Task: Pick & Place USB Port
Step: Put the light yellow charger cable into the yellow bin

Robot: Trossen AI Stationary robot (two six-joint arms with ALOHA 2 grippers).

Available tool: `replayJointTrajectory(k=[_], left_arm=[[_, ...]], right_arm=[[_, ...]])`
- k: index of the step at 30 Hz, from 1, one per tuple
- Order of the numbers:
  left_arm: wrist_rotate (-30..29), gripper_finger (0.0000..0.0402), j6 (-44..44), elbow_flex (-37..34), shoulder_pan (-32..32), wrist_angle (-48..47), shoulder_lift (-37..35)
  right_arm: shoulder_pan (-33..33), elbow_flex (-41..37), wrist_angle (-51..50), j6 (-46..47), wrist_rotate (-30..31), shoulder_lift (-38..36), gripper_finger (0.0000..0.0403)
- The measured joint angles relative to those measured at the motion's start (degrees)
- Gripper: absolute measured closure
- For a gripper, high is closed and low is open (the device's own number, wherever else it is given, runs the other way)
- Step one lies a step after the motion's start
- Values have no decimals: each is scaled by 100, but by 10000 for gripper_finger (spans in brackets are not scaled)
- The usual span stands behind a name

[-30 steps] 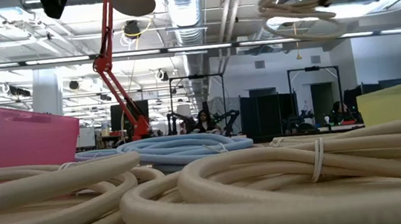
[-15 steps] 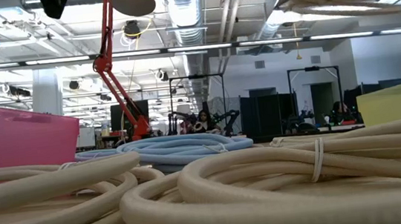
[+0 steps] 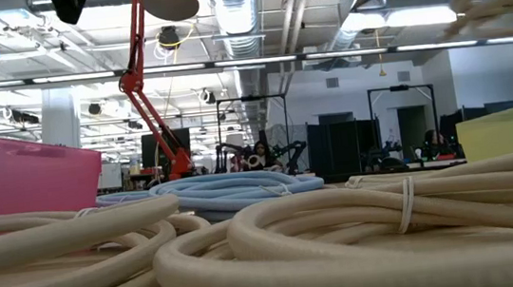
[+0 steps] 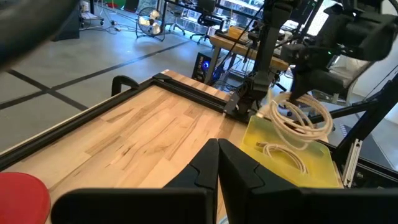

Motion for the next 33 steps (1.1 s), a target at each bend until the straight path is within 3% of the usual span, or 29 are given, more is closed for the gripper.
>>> replayJointTrajectory(k=[5,17,33], left_arm=[[0,392,88,0,2,0,-2],[-2,393,105,0,1,0,0],[0,392,105,0,0,0,0]], right_arm=[[317,-2,1,479,-538,190,399],[636,-59,25,920,-729,1204,399],[630,-871,779,923,-1050,2171,398]])
